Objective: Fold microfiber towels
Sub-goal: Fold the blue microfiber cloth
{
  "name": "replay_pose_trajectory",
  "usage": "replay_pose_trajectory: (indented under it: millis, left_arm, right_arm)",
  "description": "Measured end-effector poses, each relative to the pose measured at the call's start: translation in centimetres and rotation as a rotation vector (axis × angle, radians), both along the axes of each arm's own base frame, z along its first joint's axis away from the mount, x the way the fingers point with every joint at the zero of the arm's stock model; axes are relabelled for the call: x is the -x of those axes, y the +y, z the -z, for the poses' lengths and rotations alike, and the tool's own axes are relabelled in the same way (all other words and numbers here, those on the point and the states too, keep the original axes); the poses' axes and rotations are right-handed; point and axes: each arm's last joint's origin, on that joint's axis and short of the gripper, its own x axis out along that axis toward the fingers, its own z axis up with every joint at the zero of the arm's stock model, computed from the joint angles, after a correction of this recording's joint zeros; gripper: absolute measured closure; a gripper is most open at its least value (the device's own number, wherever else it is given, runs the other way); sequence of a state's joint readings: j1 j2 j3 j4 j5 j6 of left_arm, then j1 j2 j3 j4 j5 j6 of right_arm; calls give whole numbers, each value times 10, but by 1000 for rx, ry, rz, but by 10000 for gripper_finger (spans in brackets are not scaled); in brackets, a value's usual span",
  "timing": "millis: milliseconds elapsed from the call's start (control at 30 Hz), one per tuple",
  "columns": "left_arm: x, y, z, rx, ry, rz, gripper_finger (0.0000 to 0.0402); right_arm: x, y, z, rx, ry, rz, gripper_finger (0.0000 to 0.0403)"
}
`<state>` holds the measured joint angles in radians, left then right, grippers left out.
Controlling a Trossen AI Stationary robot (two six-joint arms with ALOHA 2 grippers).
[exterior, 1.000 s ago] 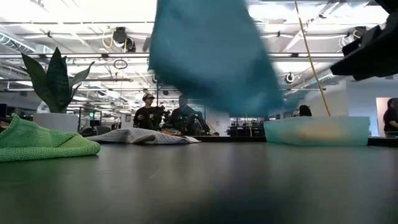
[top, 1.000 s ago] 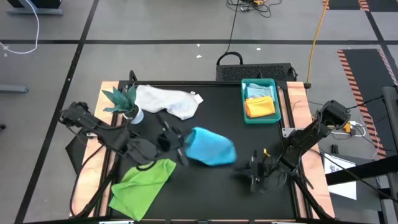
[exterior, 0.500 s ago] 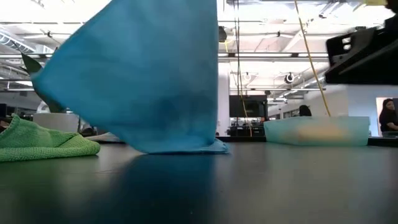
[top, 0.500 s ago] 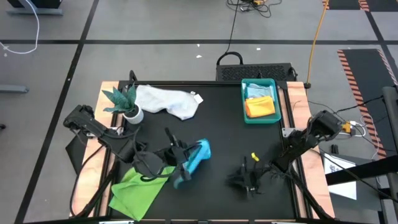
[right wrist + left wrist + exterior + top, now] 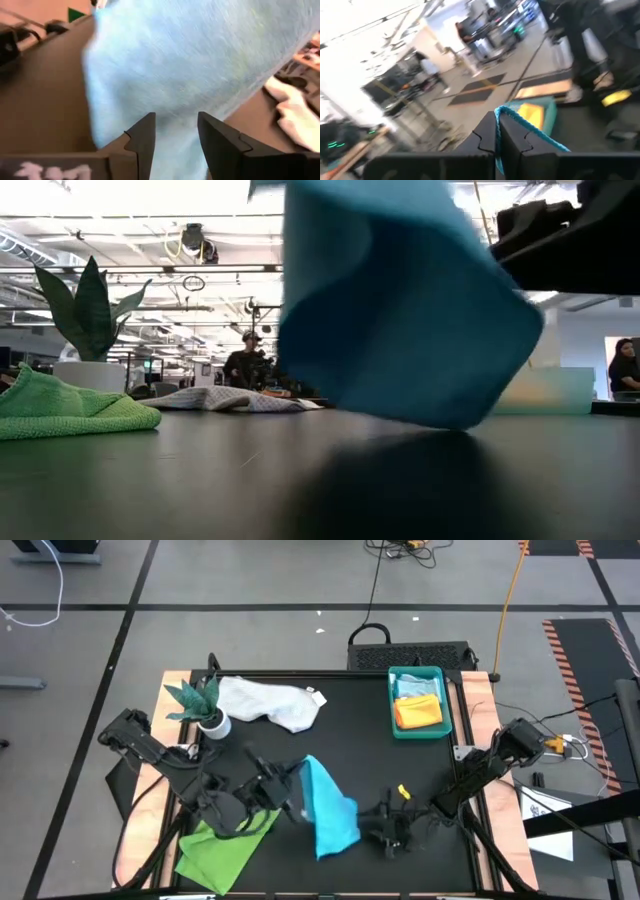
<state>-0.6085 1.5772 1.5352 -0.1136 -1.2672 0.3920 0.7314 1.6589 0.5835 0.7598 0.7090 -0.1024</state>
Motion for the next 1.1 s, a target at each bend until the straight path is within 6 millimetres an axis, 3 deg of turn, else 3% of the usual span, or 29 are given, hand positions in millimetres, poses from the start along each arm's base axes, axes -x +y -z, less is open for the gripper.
replay_pose_trajectory:
  millis: [167, 467, 867, 1000, 1100]
  left_arm:
    - [2, 11, 23, 38, 83, -50, 395]
    - [22, 24, 63, 331, 221, -74, 394]
    - [31, 26, 105, 421, 323, -105, 397]
    - [33, 27, 115, 440, 336, -117, 388]
    - [34, 27, 121, 450, 339, -128, 386]
  right_arm:
    - [1, 0, 12, -61, 54, 29, 261]
    - [-12, 0, 46, -33, 136, 20, 261]
    - [-56, 3, 45, 80, 255, 114, 263]
    - [-60, -3, 45, 109, 293, 175, 289]
    - [-59, -6, 43, 145, 273, 240, 336]
